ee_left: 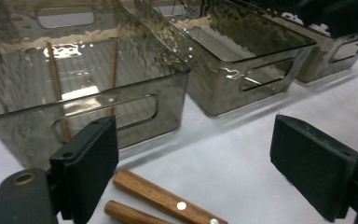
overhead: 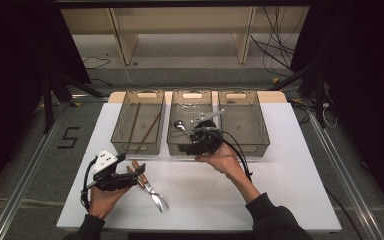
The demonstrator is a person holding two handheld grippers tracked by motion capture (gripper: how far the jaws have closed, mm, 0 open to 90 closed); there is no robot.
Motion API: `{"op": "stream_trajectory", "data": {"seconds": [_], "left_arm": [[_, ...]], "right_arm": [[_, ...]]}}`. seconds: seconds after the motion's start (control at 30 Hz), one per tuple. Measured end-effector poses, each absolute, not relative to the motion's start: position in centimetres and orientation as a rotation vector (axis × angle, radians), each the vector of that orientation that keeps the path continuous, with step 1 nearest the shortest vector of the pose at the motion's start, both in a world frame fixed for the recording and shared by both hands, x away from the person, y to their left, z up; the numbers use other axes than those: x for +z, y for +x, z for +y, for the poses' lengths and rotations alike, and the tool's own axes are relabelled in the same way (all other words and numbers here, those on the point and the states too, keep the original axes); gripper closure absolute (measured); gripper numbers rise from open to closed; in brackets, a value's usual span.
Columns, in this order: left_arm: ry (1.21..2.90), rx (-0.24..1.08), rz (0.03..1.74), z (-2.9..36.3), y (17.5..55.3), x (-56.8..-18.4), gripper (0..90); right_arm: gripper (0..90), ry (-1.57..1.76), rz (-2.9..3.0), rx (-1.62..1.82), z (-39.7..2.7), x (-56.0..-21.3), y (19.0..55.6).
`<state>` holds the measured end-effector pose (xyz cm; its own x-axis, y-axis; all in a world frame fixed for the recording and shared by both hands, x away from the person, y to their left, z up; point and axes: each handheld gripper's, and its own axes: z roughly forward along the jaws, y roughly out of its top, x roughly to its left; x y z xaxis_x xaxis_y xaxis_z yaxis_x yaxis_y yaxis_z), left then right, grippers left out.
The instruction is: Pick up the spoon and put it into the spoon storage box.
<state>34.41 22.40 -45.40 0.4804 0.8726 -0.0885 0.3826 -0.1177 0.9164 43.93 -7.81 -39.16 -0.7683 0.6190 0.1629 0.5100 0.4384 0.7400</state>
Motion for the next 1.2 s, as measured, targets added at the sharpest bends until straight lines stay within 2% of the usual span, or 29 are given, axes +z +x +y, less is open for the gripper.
{"op": "stream_trajectory", "data": {"seconds": [0.57,1.2], "left_arm": [[1.674,0.633,1.125,23.9,34.2,-45.4,15.0],[1.662,0.636,1.144,23.6,34.2,-45.4,15.0]], "right_arm": [[40.9,0.783,2.736,1.179,-3.0,-43.5,37.5],[42.9,0.711,2.783,1.11,-1.2,-46.3,34.7]]}}
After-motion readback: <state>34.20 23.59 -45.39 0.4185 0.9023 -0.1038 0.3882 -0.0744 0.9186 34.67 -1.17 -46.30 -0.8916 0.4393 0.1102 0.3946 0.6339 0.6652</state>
